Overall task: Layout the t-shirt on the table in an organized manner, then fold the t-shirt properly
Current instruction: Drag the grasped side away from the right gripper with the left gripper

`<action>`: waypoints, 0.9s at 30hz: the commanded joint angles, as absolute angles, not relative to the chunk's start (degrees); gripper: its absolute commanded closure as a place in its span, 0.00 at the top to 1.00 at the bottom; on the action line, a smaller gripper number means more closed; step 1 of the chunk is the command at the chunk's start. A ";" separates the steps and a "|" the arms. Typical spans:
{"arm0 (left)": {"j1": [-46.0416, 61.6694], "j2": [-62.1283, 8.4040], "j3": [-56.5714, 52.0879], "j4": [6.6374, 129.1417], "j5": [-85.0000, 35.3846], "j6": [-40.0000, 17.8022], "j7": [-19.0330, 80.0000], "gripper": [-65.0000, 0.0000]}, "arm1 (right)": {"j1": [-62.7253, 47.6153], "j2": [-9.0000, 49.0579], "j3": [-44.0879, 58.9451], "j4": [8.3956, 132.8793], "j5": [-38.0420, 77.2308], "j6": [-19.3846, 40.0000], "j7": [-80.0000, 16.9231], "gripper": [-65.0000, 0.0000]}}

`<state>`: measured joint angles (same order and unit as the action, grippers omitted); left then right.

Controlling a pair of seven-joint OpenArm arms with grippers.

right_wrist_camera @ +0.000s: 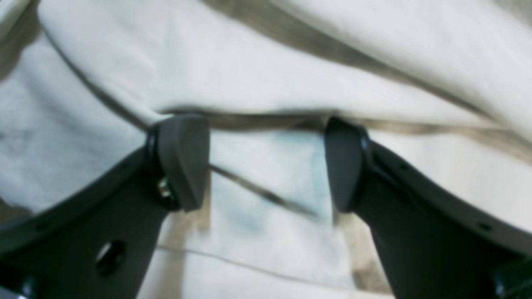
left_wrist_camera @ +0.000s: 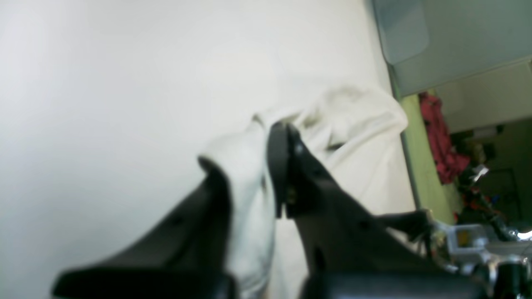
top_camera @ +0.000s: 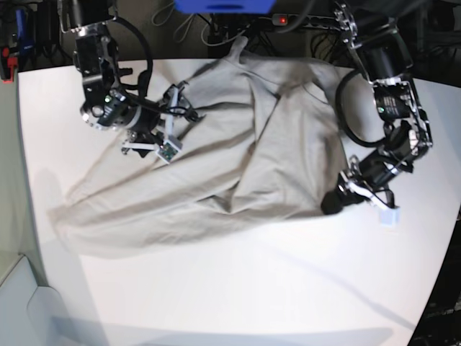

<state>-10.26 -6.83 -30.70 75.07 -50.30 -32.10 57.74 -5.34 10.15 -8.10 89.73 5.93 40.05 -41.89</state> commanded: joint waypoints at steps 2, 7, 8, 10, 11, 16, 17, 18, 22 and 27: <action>-11.12 -7.34 -30.81 82.59 -52.44 -32.31 56.31 0.01 | -5.67 10.77 -8.04 89.63 4.44 40.00 -45.14 0.68; -11.12 -7.16 -29.49 96.84 -52.09 -27.91 56.40 0.01 | -5.67 10.86 -8.04 89.63 4.44 40.00 -45.14 0.68; -11.03 -7.16 -28.09 98.42 -52.00 -27.91 56.40 0.01 | -5.67 10.86 -8.04 89.63 4.44 40.00 -45.14 0.68; -10.86 -7.16 -24.48 99.12 -51.47 -27.65 56.40 0.01 | -5.67 10.86 -8.04 89.63 4.44 40.00 -45.14 0.68; -10.33 -7.08 -22.29 99.03 -50.24 -27.38 56.13 0.01 | -5.67 10.86 -8.04 89.63 4.44 40.00 -45.14 0.68; -9.89 -6.99 -12.00 94.02 -38.46 -27.38 55.69 0.01 | -5.67 10.95 -8.04 89.63 4.44 40.00 -45.23 0.68; -9.89 -6.55 -11.56 92.00 -36.97 -27.38 55.69 0.01 | -5.67 10.95 -8.04 89.63 4.44 40.00 -45.23 0.68; -9.89 -5.93 -11.82 89.98 -35.91 -27.38 55.69 0.01 | -5.67 10.95 -8.04 89.63 4.44 40.00 -45.23 0.68; -8.13 -5.93 -15.60 84.53 -34.42 -27.91 55.69 0.01 | -5.67 10.95 -8.04 89.63 4.44 40.00 -45.23 0.68; -7.34 -7.78 -21.76 84.53 -34.68 -28.00 55.69 0.01 | -5.67 10.95 -8.22 89.63 4.44 40.00 -45.14 0.68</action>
